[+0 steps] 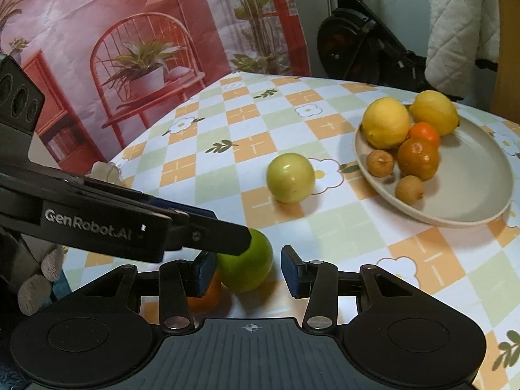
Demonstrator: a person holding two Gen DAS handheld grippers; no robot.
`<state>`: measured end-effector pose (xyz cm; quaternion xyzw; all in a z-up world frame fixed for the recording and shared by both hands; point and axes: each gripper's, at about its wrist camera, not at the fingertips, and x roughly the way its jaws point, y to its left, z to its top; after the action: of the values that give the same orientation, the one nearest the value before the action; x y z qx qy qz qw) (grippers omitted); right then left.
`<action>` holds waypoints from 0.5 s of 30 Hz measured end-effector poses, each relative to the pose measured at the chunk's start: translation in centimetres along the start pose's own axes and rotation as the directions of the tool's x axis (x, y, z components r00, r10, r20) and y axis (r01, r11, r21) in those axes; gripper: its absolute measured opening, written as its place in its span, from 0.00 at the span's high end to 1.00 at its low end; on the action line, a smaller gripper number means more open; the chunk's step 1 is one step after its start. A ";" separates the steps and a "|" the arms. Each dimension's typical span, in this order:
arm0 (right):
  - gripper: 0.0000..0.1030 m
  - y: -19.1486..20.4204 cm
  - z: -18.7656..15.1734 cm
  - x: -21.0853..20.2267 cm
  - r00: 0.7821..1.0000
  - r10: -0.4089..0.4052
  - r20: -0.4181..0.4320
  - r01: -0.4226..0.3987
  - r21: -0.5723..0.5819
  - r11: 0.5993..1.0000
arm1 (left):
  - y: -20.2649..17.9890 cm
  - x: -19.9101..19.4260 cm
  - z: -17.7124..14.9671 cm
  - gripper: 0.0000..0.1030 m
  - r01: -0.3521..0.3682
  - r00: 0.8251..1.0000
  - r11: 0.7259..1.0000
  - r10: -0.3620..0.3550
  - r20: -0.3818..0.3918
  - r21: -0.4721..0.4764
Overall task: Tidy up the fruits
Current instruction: 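Move the left gripper to the green apple and close on it, then lift the green apple with the left gripper and carry it to the plate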
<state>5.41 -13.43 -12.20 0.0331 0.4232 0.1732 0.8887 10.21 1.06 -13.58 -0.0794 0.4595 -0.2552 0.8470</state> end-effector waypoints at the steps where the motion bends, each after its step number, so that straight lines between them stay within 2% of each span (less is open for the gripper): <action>1: 0.61 0.0 0.0 0.1 1.000 0.005 -0.003 -0.005 0.002 1.000 | 0.0 0.1 0.0 0.56 0.002 1.000 1.000 -0.002 -0.003 -0.001; 15: 0.61 -0.1 -0.4 1.0 0.999 0.041 -0.028 -0.040 0.037 0.999 | 0.7 0.8 -0.6 0.56 0.001 1.000 0.999 -0.002 -0.028 -0.034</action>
<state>5.73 -13.22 -13.25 0.0553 0.4382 0.1838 0.8782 10.32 1.34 -14.82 -0.0904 0.4755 -0.2490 0.8389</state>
